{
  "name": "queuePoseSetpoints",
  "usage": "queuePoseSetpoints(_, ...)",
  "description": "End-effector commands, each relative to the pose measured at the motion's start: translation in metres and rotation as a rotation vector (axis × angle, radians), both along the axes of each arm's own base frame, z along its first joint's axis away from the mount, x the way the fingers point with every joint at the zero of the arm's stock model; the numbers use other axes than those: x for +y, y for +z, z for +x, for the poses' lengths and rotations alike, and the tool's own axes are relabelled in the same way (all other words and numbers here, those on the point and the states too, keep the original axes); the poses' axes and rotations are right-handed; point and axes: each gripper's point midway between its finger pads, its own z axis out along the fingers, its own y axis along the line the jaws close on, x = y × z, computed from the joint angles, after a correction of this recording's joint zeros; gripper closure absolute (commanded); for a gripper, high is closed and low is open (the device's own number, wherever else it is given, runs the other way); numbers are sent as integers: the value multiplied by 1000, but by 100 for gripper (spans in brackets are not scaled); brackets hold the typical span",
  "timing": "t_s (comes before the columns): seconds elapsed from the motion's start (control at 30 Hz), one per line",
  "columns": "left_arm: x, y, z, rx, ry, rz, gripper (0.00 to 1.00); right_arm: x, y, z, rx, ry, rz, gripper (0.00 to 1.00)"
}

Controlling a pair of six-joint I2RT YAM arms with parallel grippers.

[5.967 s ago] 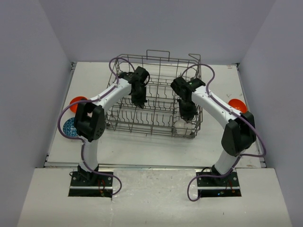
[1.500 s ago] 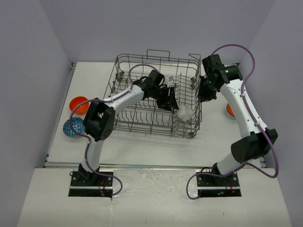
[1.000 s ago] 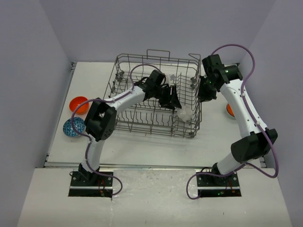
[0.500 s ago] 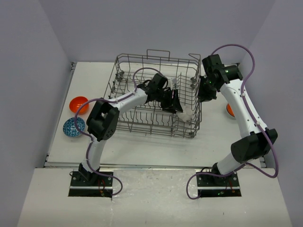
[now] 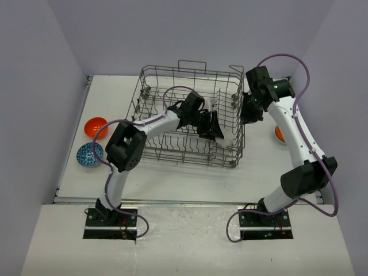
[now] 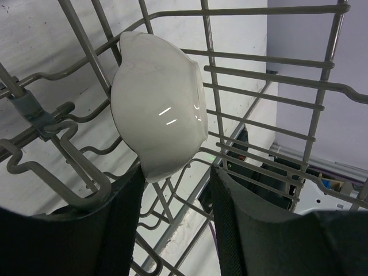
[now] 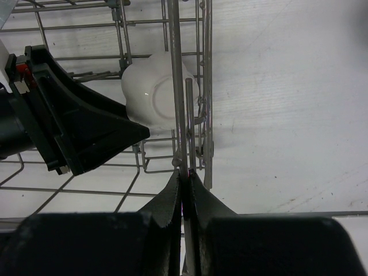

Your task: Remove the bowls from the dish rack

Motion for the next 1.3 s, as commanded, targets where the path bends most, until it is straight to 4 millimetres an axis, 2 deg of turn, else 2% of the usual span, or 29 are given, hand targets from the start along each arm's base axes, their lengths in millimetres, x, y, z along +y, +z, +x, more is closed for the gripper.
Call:
queuePoseSetpoints(0.0, -7, 24, 0, -45, -10, -67, 50, 7, 5, 3, -28, -20, 55, 100)
queuePoseSetpoints(0.23, -11, 43, 1, -108, 10, -98, 52, 7, 5, 2, -29, -21, 52, 100)
queuePoseSetpoints(0.47, -17, 50, -1, -142, 19, -108, 57, 6, 4, 3, -25, -21, 49, 100)
queuePoseSetpoints(0.57, -16, 62, 3, -191, 44, -127, 60, 6, 4, 2, -23, -19, 48, 100)
queuePoseSetpoints(0.67, -22, 75, 1, -212, 47, -166, 60, 6, 3, 3, -23, -18, 47, 100)
queuePoseSetpoints(0.8, -30, 77, -2, -216, 37, -184, 61, 7, 4, 4, -23, -13, 47, 100)
queuePoseSetpoints(0.97, -37, 67, -6, -179, 16, -187, 60, 5, 5, 5, -24, -16, 37, 100)
queuePoseSetpoints(1.27, -36, 38, 2, -168, 52, -124, 58, 6, 3, 1, -17, -12, 41, 100)
